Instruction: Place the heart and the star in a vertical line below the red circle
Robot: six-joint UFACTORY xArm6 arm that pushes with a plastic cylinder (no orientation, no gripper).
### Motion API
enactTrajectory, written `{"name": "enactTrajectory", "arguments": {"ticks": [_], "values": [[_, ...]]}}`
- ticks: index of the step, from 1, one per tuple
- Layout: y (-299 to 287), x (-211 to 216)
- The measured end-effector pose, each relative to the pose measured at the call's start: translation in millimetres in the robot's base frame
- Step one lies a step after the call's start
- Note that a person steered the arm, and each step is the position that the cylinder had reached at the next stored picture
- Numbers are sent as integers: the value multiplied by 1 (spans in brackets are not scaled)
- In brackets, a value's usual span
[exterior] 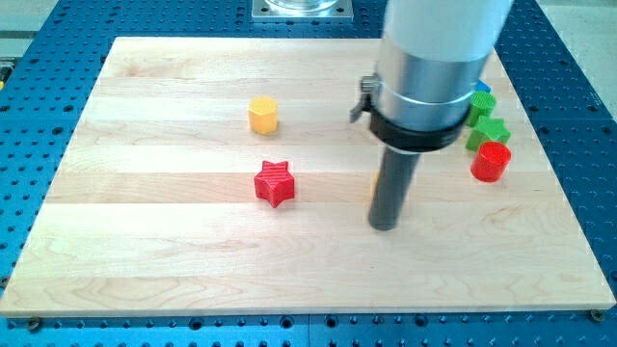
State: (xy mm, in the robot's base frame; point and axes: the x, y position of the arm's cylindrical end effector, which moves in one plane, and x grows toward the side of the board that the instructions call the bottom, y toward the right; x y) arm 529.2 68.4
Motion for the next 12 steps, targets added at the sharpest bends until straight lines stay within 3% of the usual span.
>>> {"name": "enactTrajectory", "arguments": {"ticks": [1, 2, 3, 5, 6, 7, 9, 10, 12], "values": [[-55, -7], [-24, -48], [28, -50], [42, -36], [22, -30], [69, -26], [81, -9], [12, 5], [57, 43]]}}
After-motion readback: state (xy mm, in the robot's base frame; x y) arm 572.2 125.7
